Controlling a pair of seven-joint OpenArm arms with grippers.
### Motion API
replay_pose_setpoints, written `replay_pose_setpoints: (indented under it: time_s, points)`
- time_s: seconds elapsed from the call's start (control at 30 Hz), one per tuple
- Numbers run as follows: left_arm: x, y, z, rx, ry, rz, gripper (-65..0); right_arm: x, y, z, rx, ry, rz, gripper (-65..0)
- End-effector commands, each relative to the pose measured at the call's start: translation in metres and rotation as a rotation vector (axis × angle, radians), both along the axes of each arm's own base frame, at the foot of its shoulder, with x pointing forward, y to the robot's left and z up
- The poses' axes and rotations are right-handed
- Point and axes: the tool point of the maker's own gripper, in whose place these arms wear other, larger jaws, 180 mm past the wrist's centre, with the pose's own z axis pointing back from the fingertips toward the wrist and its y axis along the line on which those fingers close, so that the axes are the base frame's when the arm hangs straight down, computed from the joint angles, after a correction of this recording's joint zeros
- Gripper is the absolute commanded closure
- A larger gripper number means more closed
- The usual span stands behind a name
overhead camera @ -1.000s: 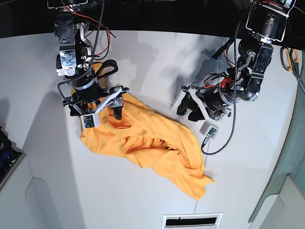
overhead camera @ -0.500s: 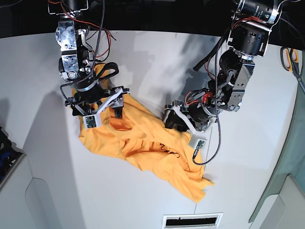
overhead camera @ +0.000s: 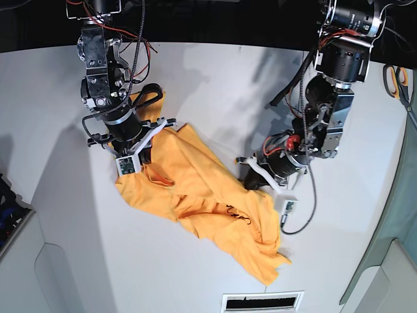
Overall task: Layout the t-shirt on the table in an organized manner, then fold the t-shirt properly
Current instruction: 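Lower both grippers onto the crumpled orange shirt and grasp two edges, then lift the shirt with both grippers, stretch it apart, and lay it flat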
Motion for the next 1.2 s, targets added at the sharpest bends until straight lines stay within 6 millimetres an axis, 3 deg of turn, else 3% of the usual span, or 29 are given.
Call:
replay_pose_setpoints:
  time_s: [0.0, 0.1, 0.33, 0.53, 0.67, 0.87, 0.97, 1.17]
  points:
    - [0.019, 0.013, 0.029, -0.019, -0.075, 0.023, 0.0, 0.013, 0.0, 0.022, 0.012, -0.069, -0.004, 0.0]
    - [0.019, 0.031, 0.05, -0.013, -0.1, -0.017, 0.0, 0.015, -0.002, 0.036, -0.003, -0.077, -0.007, 0.0]
    - [0.013, 0.052, 0.099, 0.023, -0.178, -0.152, 0.0, 0.024, -0.017, 0.073, -0.023, -0.136, -0.046, 0.0]
    - [0.01, 0.068, 0.138, 0.09, -0.258, -0.229, 0.0, 0.025, -0.048, 0.075, 0.002, -0.137, -0.136, 0.0]
    - [0.006, 0.066, 0.164, 0.118, -0.313, -0.276, 0.0, 0.024, -0.061, 0.075, 0.059, -0.125, -0.166, 0.0]
    - [-0.004, 0.054, 0.187, 0.156, -0.371, -0.33, 0.0, 0.012, -0.072, 0.066, 0.098, -0.088, -0.19, 0.0]
    - [-0.014, 0.051, 0.2, 0.16, -0.417, -0.335, 0.0, 0.003, -0.072, 0.061, 0.116, -0.072, -0.18, 0.0]
    - [-0.039, 0.062, 0.226, 0.188, -0.497, -0.3, 0.0, -0.024, -0.048, 0.06, 0.197, -0.052, -0.075, 0.0]
